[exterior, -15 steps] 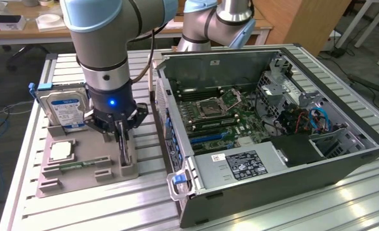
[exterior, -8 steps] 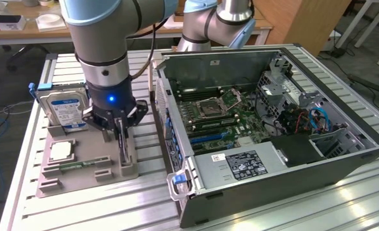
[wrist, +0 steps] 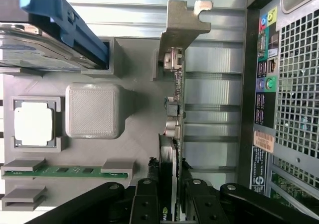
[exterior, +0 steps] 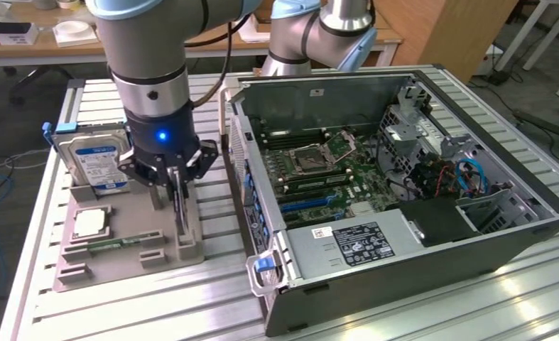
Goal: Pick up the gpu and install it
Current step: 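Pick up the gpu and move the gpu toward the slot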
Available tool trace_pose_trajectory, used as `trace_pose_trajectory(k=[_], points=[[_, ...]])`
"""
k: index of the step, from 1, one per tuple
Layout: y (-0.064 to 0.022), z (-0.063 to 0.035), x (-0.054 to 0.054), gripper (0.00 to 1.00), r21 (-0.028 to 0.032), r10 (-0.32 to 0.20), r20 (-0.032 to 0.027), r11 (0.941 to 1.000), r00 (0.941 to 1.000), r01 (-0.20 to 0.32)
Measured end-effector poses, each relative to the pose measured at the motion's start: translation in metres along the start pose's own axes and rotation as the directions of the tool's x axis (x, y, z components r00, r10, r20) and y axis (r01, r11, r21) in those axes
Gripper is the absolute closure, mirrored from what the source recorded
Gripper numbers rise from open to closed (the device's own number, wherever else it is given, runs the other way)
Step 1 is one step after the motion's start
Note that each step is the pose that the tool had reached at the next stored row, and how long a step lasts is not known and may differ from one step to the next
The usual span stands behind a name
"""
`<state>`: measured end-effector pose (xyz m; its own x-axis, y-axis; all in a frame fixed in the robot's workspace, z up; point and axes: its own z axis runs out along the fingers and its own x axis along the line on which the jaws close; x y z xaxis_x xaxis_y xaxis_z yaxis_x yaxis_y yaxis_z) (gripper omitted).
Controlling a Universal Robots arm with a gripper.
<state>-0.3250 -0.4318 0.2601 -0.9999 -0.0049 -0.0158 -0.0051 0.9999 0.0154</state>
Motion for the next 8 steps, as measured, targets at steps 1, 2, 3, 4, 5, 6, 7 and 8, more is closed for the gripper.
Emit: trace_pose_trajectory(k=[1, 2, 3, 4, 5, 6, 7, 8], points=[[0.0000, -0.0015, 0.000, 0.73, 0.0001, 0.000, -0.0001, 1.0000, 1.0000, 0.000], [0.0001, -0.0030, 0.000, 0.73, 0.0001, 0.000, 0.0000, 1.0000, 1.0000, 0.000], [0.0001, -0.0045, 0.000, 0.73, 0.0002, 0.000, 0.0000, 1.0000, 1.0000, 0.000], [0.0001, -0.0060, 0.000, 0.73, 0.0003, 0.000, 0.0000, 1.0000, 1.0000, 0.000], [0.0001, -0.0074, 0.000, 0.73, 0.0003, 0.000, 0.0000, 1.0000, 1.0000, 0.000], [0.0001, -0.0089, 0.000, 0.73, 0.0005, 0.000, 0.0000, 1.0000, 1.0000, 0.000], [0.0002, -0.0104, 0.000, 0.73, 0.0006, 0.000, 0.0000, 1.0000, 1.0000, 0.000], [0.0002, -0.0120, 0.000, 0.73, 0.0006, 0.000, 0.0000, 1.0000, 1.0000, 0.000]])
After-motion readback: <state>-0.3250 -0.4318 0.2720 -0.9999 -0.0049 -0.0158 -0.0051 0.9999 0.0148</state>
